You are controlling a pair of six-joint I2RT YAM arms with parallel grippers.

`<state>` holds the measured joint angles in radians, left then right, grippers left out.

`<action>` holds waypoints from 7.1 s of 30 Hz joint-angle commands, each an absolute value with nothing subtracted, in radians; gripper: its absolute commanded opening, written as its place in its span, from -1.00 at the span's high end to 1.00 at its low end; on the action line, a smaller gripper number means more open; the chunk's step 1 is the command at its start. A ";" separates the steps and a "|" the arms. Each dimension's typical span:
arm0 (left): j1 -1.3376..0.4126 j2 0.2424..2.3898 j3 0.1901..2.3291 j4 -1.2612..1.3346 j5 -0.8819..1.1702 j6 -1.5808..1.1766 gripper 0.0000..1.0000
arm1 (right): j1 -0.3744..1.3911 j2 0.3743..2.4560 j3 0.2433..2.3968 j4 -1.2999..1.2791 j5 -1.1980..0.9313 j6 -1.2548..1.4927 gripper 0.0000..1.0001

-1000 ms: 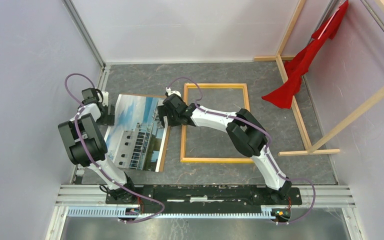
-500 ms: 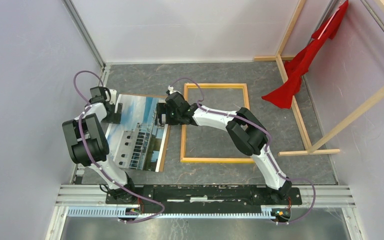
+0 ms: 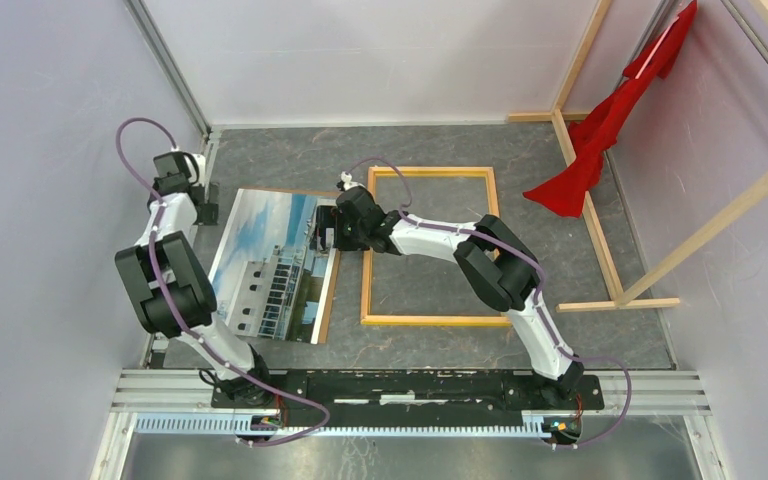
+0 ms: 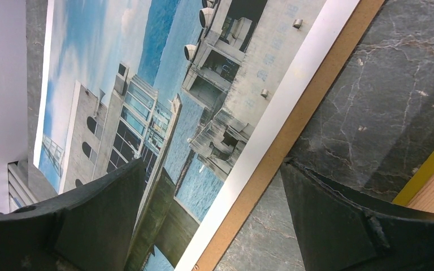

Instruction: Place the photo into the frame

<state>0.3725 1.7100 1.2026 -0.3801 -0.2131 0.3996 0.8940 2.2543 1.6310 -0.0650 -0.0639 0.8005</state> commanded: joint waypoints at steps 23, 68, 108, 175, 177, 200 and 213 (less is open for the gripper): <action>0.382 1.912 1.200 -0.311 -0.175 0.328 -0.84 | 0.890 2.264 1.497 -0.139 -0.113 0.841 -0.96; 0.315 1.819 1.148 -0.362 -0.116 0.353 -0.84 | 0.795 2.324 1.583 -0.213 -0.018 0.817 -0.96; 0.250 1.869 1.069 -0.334 -0.139 0.395 -0.81 | 0.869 2.284 1.676 -0.043 0.126 0.766 -0.61; 0.233 1.885 1.063 -0.321 -0.176 0.396 -0.75 | 0.886 2.304 1.686 -0.010 0.101 0.875 -0.76; 0.232 1.884 1.063 -0.321 -0.176 0.396 -0.75 | 0.889 2.258 1.633 0.071 0.102 0.868 -0.73; 0.233 1.903 1.054 -0.308 -0.178 0.400 -0.74 | 0.916 2.148 1.508 0.366 0.002 0.858 -0.64; 0.233 1.900 1.051 -0.306 -0.179 0.402 -0.72 | 0.860 2.212 1.522 0.278 0.022 0.828 -0.58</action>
<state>0.2443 1.8210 1.1076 -0.2634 -0.2356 0.3920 0.8742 2.1933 1.5139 0.2859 0.0185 0.8581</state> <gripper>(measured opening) 0.865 0.794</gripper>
